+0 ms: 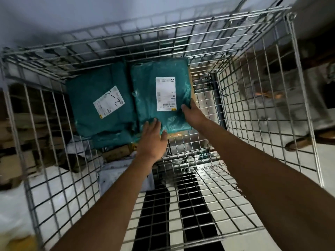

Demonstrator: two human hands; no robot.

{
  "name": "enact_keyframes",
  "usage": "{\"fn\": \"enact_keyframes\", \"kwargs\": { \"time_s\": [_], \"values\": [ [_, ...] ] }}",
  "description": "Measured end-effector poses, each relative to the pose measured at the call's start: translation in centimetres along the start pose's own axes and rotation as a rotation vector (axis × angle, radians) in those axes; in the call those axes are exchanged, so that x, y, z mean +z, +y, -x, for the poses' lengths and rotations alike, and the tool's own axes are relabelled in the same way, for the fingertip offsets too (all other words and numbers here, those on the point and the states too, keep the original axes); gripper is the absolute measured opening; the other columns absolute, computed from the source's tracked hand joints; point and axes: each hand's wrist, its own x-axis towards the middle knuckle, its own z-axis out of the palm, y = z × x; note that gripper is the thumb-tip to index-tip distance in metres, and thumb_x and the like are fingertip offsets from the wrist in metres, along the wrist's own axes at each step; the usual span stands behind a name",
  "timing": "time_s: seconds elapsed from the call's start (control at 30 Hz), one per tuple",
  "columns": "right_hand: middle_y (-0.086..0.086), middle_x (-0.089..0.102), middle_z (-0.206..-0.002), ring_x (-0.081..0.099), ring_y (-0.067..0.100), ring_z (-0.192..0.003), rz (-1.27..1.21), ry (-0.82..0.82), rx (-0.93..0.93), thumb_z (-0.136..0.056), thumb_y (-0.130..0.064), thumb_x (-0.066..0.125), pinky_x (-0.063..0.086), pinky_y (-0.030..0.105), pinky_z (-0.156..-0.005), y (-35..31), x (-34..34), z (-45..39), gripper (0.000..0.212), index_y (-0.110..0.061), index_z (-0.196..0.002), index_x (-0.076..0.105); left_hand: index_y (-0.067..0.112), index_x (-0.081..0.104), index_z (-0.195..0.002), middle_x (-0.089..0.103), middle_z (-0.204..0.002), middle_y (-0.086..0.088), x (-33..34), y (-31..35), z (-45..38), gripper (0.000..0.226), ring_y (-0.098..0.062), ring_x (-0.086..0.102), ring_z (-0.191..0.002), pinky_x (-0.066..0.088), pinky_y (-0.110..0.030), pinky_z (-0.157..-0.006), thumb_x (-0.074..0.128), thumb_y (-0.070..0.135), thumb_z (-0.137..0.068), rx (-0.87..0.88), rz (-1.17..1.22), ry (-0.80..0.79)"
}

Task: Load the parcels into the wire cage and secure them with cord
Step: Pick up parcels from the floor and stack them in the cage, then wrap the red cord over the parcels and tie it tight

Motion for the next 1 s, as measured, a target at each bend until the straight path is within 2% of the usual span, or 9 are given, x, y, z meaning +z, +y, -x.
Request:
{"fn": "enact_keyframes", "kwargs": {
  "time_s": [0.17,0.27,0.4,0.6,0.73,0.83,0.9,0.93,1.0],
  "values": [
    [0.012,0.048,-0.153,0.050,0.032,-0.136,0.038,0.041,-0.038,-0.109,-0.037,0.036,0.041,0.049,-0.114,1.0,0.0,1.7,0.054,-0.022,-0.159,0.026,0.017,0.015,-0.163,0.004,-0.172,-0.002,-0.1,-0.2,0.6,0.062,-0.023,-0.004,-0.158,0.002,-0.041,-0.128,0.024,0.047,-0.109,0.007,-0.024,-0.037],
    [0.015,0.043,-0.156,0.047,0.035,-0.139,0.136,0.073,-0.050,-0.108,-0.044,0.035,0.039,0.050,-0.115,1.3,-0.6,4.0,0.060,-0.020,-0.161,0.020,0.020,0.020,-0.162,0.013,-0.171,0.000,0.2,0.6,1.9,0.062,-0.020,0.004,-0.158,0.005,-0.037,-0.128,0.024,0.050,-0.108,0.051,0.039,-0.027],
    [0.012,0.038,-0.160,0.043,0.033,-0.142,0.272,0.119,-0.097,-0.107,-0.052,0.031,0.031,0.030,-0.109,1.3,-2.8,9.8,0.062,-0.024,-0.161,0.021,0.026,0.024,-0.162,0.024,-0.168,0.001,0.6,3.0,4.2,0.063,-0.021,0.019,-0.156,0.016,-0.038,-0.123,0.026,0.056,-0.106,0.094,0.131,-0.051],
    [0.010,0.031,-0.164,0.033,0.033,-0.148,0.506,0.117,-0.166,-0.103,-0.064,0.026,0.027,0.047,-0.120,5.1,-8.1,20.7,0.067,-0.028,-0.159,0.026,0.034,0.037,-0.154,0.058,-0.144,-0.012,2.8,8.8,9.6,0.064,-0.032,0.057,-0.129,0.040,-0.048,-0.111,0.021,0.065,-0.101,0.166,0.197,-0.190],
    [0.007,0.036,-0.162,0.035,0.028,-0.147,0.513,0.205,-0.159,-0.100,-0.069,0.026,0.023,0.034,-0.113,9.2,-12.3,25.8,0.071,-0.027,-0.157,0.034,0.037,0.045,-0.149,0.056,-0.148,-0.003,5.3,12.3,13.1,0.065,-0.031,0.053,-0.134,0.035,-0.041,-0.104,0.014,0.069,-0.100,0.242,0.089,-0.219],
    [0.005,0.042,-0.159,0.039,0.027,-0.145,0.523,0.287,-0.144,-0.101,-0.068,0.026,0.027,0.036,-0.115,11.7,-15.4,28.5,0.069,-0.026,-0.153,0.042,0.036,0.048,-0.147,0.061,-0.142,-0.004,7.4,13.6,15.1,0.063,-0.028,0.060,-0.124,0.036,-0.032,-0.087,0.018,0.068,-0.102,0.271,0.144,-0.273],
    [0.008,0.053,-0.151,0.047,0.029,-0.138,0.537,0.347,-0.170,-0.103,-0.063,0.029,0.034,0.037,-0.112,13.5,-17.4,30.3,0.062,-0.024,-0.145,0.052,0.034,0.050,-0.145,0.064,-0.138,-0.005,9.1,14.2,16.3,0.065,-0.019,0.065,-0.105,0.036,-0.023,-0.074,0.017,0.069,-0.101,0.249,0.128,-0.304],
    [0.008,0.057,-0.146,0.052,0.029,-0.134,0.549,0.366,-0.187,-0.104,-0.059,0.032,0.037,0.037,-0.109,14.4,-17.9,31.1,0.058,-0.022,-0.141,0.057,0.034,0.052,-0.143,0.065,-0.135,-0.006,10.0,14.3,16.8,0.066,-0.015,0.063,-0.097,0.035,-0.023,-0.071,0.017,0.070,-0.101,0.238,0.124,-0.325],
    [0.005,0.060,-0.143,0.058,0.028,-0.128,0.610,0.389,-0.213,-0.106,-0.051,0.038,0.043,0.038,-0.107,16.8,-18.8,32.6,0.050,-0.021,-0.139,0.059,0.033,0.055,-0.138,0.065,-0.135,-0.007,12.2,14.8,18.0,0.065,-0.023,0.064,-0.109,0.041,-0.031,-0.080,0.017,0.070,-0.100,0.248,0.131,-0.371]
  ]
}}
